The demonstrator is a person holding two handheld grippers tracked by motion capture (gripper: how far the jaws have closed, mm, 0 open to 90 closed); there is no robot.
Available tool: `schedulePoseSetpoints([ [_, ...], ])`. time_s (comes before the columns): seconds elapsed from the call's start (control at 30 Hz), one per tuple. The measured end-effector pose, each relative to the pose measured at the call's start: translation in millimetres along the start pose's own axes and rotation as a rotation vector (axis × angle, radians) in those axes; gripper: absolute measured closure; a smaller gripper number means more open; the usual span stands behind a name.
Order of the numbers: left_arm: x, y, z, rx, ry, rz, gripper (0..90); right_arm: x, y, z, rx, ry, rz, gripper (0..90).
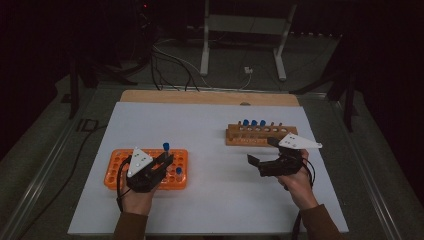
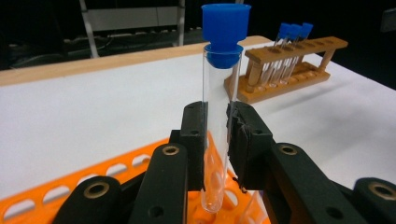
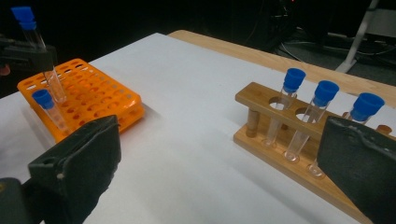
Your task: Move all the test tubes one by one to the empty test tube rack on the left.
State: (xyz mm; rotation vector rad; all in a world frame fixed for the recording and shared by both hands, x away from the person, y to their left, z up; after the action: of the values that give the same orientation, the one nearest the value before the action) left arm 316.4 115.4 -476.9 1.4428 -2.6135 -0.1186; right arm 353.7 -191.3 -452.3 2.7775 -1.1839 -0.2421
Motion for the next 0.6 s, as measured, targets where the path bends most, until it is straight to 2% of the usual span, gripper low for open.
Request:
schedulePoseSetpoints([
  [0.27,3.3,5.6,14.4,-0.028,-0.006,0.035,76.6,-1.2,-1.2,1.4,-0.002,-0.003,-0.006,0.3],
  [0.6,8.0,4.8,25.9,-0.061,-0.029,0.062,76.6,-1.4,-2.2,4.7,-0.009,-0.003,-0.012,0.3],
])
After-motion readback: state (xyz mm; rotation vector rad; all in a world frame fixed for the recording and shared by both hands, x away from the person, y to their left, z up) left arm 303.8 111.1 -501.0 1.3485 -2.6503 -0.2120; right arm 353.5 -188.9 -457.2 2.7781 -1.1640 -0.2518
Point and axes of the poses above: each handheld gripper's, and its own axes: y roughly backward along the jaws, z roughly out of its underside, x roughly to its right, the point moved 8 cm from there along -y, roughly forward along the jaws, and after that the axes turned 15 degrees about x, right-handed, at the moved point
